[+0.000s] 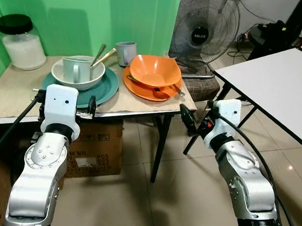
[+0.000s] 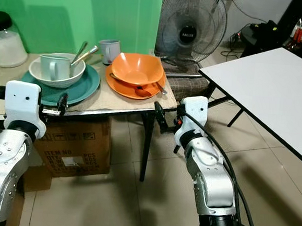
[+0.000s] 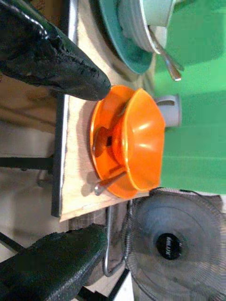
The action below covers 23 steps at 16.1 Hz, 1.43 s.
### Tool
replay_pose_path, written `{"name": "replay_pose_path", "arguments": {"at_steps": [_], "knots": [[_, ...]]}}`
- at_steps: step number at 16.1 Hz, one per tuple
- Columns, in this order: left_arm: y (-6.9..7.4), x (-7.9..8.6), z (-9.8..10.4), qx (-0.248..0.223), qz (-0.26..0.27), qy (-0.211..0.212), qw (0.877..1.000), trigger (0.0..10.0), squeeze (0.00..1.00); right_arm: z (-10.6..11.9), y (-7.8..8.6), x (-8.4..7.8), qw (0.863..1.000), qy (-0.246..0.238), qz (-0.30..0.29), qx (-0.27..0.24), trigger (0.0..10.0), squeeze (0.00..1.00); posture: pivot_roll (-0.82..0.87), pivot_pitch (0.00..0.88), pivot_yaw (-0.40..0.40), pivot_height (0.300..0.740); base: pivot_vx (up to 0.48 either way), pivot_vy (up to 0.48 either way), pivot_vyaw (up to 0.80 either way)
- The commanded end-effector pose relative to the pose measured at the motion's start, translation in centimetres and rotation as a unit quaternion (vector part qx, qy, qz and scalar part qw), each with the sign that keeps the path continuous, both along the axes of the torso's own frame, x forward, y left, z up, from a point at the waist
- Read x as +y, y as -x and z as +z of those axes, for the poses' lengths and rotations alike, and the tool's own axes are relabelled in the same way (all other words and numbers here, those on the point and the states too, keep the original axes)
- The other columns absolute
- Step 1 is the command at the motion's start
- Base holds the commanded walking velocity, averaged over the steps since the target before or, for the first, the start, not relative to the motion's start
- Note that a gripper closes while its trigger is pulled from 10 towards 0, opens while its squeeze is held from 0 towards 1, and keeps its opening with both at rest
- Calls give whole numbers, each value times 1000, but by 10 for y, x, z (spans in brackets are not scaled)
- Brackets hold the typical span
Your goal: Setting the table
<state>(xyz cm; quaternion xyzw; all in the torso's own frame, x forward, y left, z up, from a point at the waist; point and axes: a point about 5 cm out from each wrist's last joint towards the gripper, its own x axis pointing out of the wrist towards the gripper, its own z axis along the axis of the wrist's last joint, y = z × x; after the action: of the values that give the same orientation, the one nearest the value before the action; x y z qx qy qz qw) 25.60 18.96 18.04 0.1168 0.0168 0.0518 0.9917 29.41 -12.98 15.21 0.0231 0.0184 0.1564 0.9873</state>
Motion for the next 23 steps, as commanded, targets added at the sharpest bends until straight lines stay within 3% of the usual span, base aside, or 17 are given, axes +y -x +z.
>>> {"name": "replay_pose_path", "arguments": {"at_steps": [1, 5, 7, 12, 15, 23], "knots": [[0, -2, 3, -3, -8, 4, 1000, 10000, 0, 10, -1, -1, 1000, -5, -5, -19, 10000, 0, -12, 0, -38, 740, 259, 0, 0], [0, 2, 0, 3, -9, 12, 1000, 10000, 0, -1, 8, -3, 999, -31, -41, 5, 10000, 0, -22, 0, -17, 740, 307, 0, 0], [-4, 1, -2, 6, -16, 15, 1000, 10000, 0, 0, 11, -3, 999, -15, -48, -5, 10000, 0, -38, 0, -10, 740, 328, 0, 0], [2, -2, -3, 5, -9, 19, 1000, 10000, 0, 7, 1, -6, 999, -5, -45, -16, 10000, 0, -5, 0, -41, 740, 329, 0, 0], [2, -4, 3, -5, -12, 12, 1000, 10000, 0, 11, -7, -4, 999, -8, -44, -21, 10000, 0, 27, 0, -49, 740, 326, 0, 800], [-8, -1, 13, -11, -36, -9, 999, 10000, 0, 8, -11, -1, 996, -46, -75, 2, 10000, 0, 38, 0, 16, 740, 327, 0, 0]]}}
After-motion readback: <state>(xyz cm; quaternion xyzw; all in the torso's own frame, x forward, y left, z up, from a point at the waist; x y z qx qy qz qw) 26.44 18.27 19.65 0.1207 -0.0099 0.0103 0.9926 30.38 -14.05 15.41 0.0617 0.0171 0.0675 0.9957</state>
